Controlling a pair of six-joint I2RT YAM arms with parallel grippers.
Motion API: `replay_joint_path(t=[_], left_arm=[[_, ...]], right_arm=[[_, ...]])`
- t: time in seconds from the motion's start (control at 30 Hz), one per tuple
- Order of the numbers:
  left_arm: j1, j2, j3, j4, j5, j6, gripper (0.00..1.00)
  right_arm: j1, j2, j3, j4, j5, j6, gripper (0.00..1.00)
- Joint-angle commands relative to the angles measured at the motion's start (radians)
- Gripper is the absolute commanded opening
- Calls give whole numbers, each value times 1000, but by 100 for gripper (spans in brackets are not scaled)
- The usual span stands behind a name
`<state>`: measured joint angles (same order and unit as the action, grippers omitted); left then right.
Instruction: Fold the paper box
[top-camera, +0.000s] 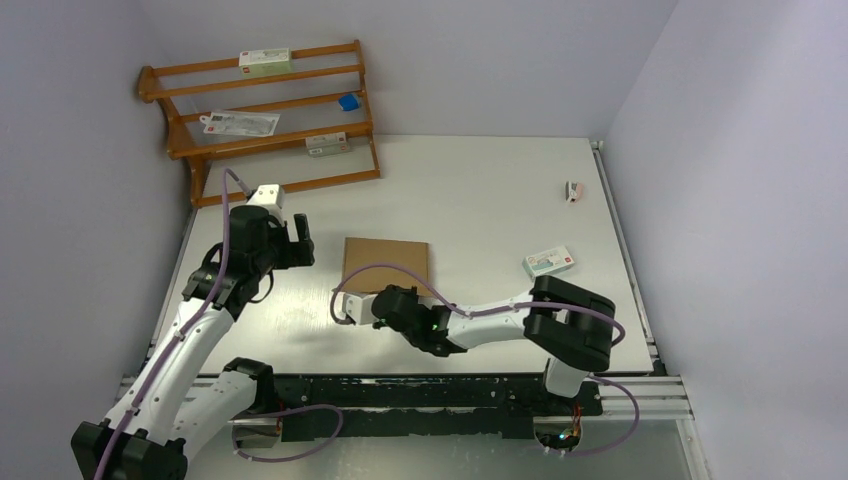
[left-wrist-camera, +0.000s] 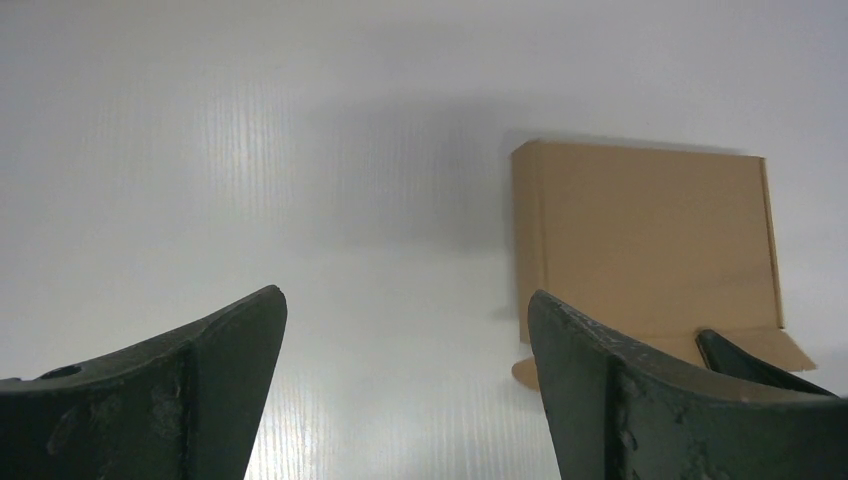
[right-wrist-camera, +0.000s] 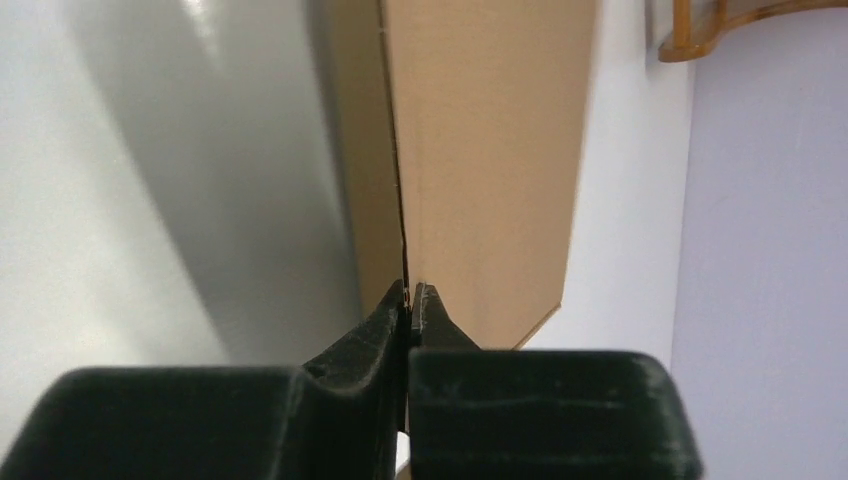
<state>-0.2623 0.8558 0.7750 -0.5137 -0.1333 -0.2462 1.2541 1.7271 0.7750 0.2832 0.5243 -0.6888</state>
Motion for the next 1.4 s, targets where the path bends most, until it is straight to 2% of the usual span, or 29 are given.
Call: replay_joint_path(t=[0.0,0.2,0.4,0.53,0.67,0.8,1.0,1.17,1.23,1.37], left_arm=[[14,-9,-5,18,11,13,94],[15,-27,-5,21,5,15,94],[15,-60,-6,25,-22,16,94],[15,-65,6,9,-64,16,94],[16,-90,12,7,-105,13,94],[15,-120,-2,18,-119,15,94],[15,-120,-1,13,-106,21,94],[16,-117,-6,21,-59,36,94],[16,-112,-9,27,-36,43,93],[16,-99,-13,36,29,65,93]], right_arm=[[7,-65,39,-76,-16,44,0],[1,-147,139,-299,-109,102,0],[-46,-199,332,-598,-265,161,0],[-108,-186,486,-815,-379,190,0],[-218,-151,611,-965,-515,193,0],[-275,-79,730,-1102,-611,161,0],[-360,53,876,-1237,-763,81,0],[-381,151,965,-1285,-785,38,4],[-383,188,995,-1300,-778,35,8],[-386,232,1049,-1328,-757,37,23]])
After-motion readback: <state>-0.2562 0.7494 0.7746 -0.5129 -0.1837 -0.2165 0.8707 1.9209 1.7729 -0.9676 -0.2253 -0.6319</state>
